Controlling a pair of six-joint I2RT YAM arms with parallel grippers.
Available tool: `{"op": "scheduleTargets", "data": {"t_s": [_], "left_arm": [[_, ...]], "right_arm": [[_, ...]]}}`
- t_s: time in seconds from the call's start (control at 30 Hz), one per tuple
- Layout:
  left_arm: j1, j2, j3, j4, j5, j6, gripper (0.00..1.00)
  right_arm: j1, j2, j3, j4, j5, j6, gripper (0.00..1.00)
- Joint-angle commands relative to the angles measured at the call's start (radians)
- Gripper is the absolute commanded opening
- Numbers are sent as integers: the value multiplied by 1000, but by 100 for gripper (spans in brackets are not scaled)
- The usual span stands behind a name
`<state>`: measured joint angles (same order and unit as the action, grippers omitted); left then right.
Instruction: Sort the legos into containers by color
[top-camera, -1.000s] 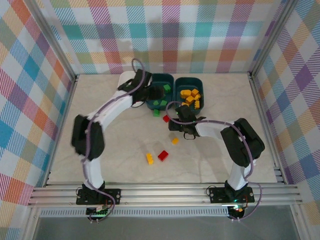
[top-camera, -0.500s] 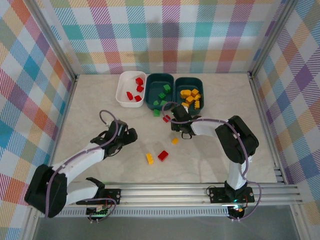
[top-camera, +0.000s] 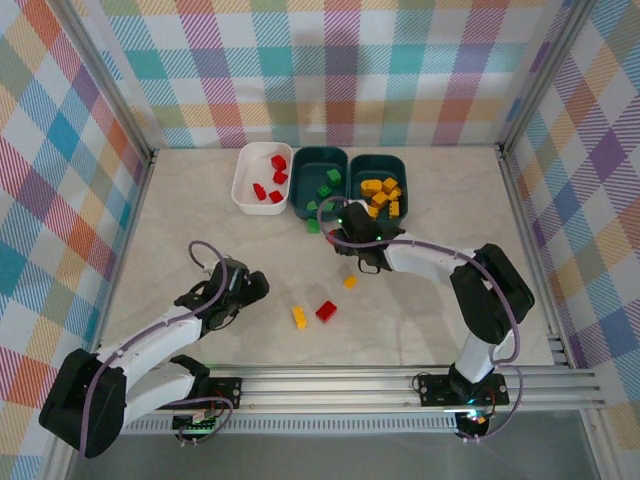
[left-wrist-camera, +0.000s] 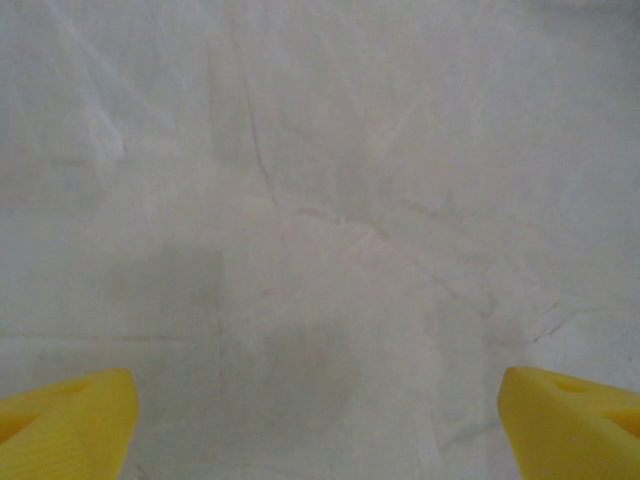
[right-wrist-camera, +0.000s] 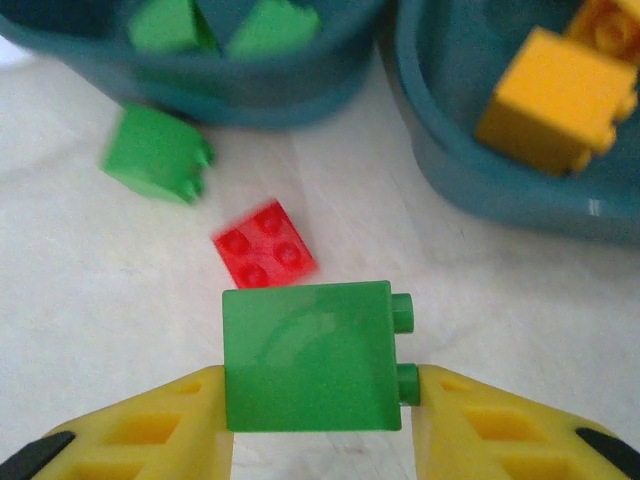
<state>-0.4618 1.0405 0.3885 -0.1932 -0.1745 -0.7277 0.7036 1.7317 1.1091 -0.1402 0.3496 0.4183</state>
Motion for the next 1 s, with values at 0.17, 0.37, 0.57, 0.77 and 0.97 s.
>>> {"op": "scheduleTargets", "data": {"t_s": [0.17, 0.37, 0.57, 0.77, 0.97], "left_arm": [[6, 56, -8, -9, 70, -55, 92], [-24, 89, -8, -25, 141, -83, 91], [-120, 34, -3, -65, 103, -146, 90], [-150, -10, 5, -127, 78, -175, 90], [-220, -68, 24, -136, 120, -217, 88]], "right_arm": [[-14, 196, 324, -14, 39, -102, 45], [-70, 451, 676, -151, -10, -118, 46], [-115, 638, 986, -292, -81, -97, 54], [-115, 691, 1147, -375, -51, -110, 69], [-96, 415, 778, -179, -56, -104, 71]]}}
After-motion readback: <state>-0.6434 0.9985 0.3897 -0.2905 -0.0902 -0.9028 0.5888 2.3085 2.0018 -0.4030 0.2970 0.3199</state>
